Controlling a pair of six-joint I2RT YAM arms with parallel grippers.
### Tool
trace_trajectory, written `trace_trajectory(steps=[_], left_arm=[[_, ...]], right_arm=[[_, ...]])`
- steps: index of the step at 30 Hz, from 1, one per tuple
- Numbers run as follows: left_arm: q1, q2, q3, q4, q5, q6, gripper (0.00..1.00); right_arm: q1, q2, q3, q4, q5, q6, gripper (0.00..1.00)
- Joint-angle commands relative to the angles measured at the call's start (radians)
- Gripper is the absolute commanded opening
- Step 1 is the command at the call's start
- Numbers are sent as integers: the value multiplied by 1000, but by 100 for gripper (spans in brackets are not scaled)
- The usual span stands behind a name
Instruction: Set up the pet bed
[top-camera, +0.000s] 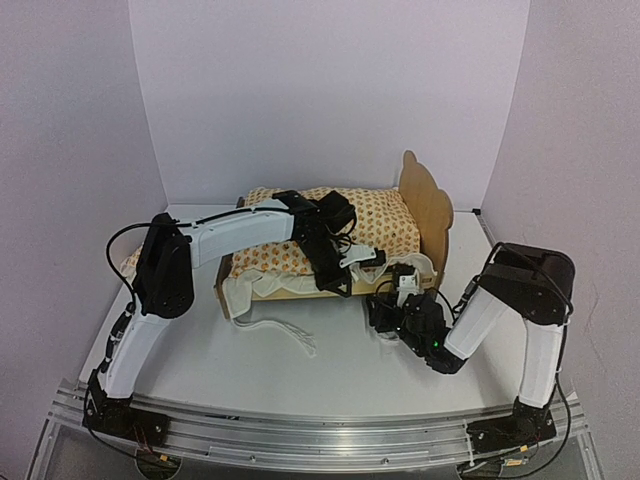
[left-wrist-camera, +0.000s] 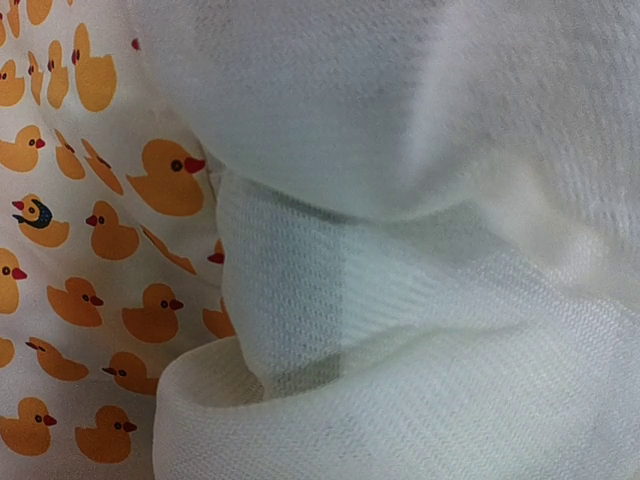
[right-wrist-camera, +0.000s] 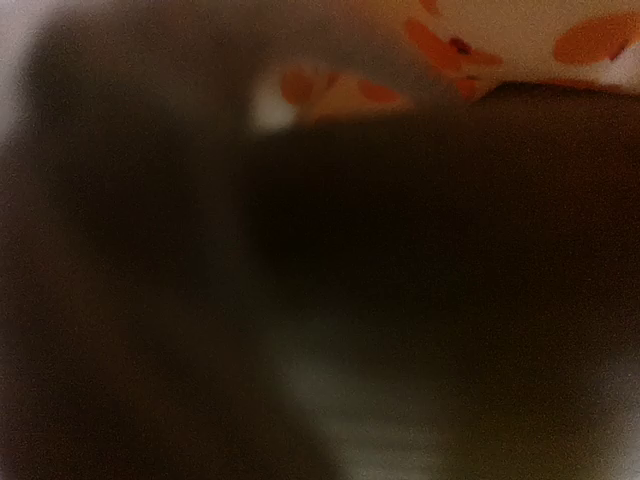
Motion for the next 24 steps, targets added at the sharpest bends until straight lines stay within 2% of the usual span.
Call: trace_trajectory(steps=[1, 2, 3, 4, 6, 7, 10, 12, 14, 19, 24], left_arm=[[8, -147, 101, 214, 13, -4, 0], [8, -149, 99, 214, 16, -3, 0], [8, -151, 95, 214, 16, -3, 0], [8, -153, 91, 216, 16, -3, 0], [9, -158, 80, 221, 11, -2, 0], [10, -161, 74, 225, 7, -1, 0], [22, -172, 45, 256, -5, 0, 0], [39, -172, 17, 283, -27, 15, 0], [57, -166, -3, 308, -37, 24, 0], [93, -154, -36, 343, -28, 101, 0], [131, -165, -111, 382, -45, 187, 0]], right_arm=[[0, 81, 88, 178, 76, -34, 57], [-2, 91, 104, 182, 71, -36, 54], [-2, 97, 110, 183, 65, -36, 45], [-2, 104, 117, 184, 61, -36, 35], [-1, 104, 102, 184, 75, -15, 8], [-2, 97, 79, 184, 92, 5, 1], [-2, 49, 8, 182, 72, 53, 0], [-1, -14, -43, 157, -17, 99, 0], [6, -93, -73, 53, -134, 156, 0], [89, -393, -21, -598, -313, 179, 0], [98, -642, -74, -918, -416, 200, 0]])
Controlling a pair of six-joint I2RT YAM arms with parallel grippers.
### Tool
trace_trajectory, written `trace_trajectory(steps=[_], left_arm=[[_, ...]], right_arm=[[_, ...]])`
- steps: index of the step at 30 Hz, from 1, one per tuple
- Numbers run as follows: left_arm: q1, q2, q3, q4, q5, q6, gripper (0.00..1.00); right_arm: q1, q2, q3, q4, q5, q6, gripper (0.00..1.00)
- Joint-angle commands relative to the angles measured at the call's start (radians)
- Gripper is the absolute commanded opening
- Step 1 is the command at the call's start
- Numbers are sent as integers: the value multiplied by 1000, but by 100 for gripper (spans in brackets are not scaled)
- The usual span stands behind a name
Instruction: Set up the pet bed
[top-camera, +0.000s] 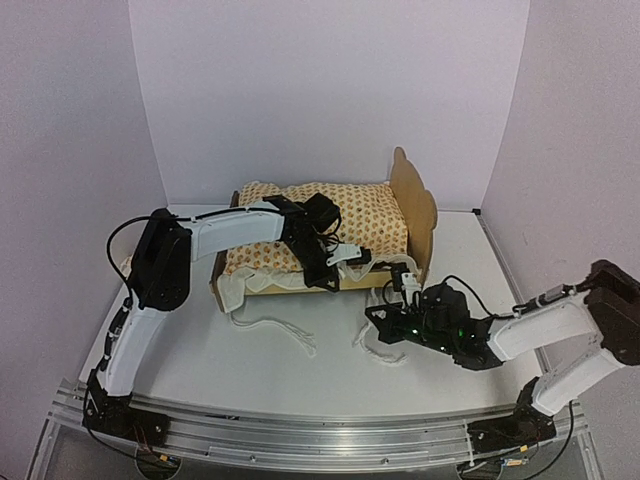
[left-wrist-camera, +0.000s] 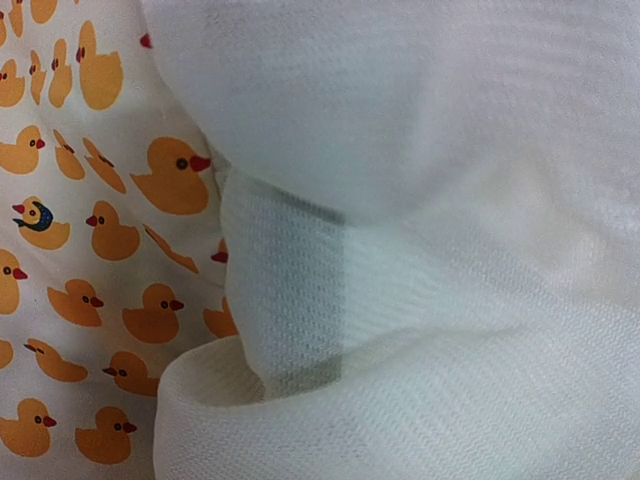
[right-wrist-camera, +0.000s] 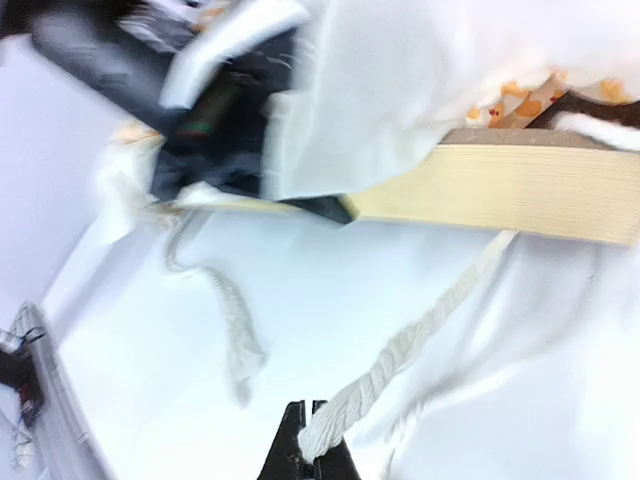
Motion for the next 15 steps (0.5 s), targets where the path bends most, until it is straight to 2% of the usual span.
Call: trace_trajectory(steps=[1, 3, 5, 9, 12, 13, 14, 15], left_arm=[[71, -166, -21, 274, -35, 120, 0], [89, -175, -57, 296, -42, 151, 0], [95, -178, -84, 306, -43, 173, 0], [97, -173, -121, 311, -56, 194, 0], [98, -178, -122, 274, -13, 221, 1], [97, -186, -120, 263, 7, 220, 9], [97, -196, -120, 260, 28, 215, 21], [97, -206, -118, 251, 49, 215, 29]], right_arm=[[2, -189, -1, -495, -141, 26, 0], [5, -262, 19, -604, -167, 6, 0], [6, -293, 27, -630, -204, -7, 0], [8, -218, 128, -718, -312, -35, 0], [17, -153, 195, -747, -424, -40, 0], [19, -137, 213, -747, -449, -41, 0], [20, -126, 232, -749, -471, -42, 0], [20, -118, 247, -750, -478, -43, 0]])
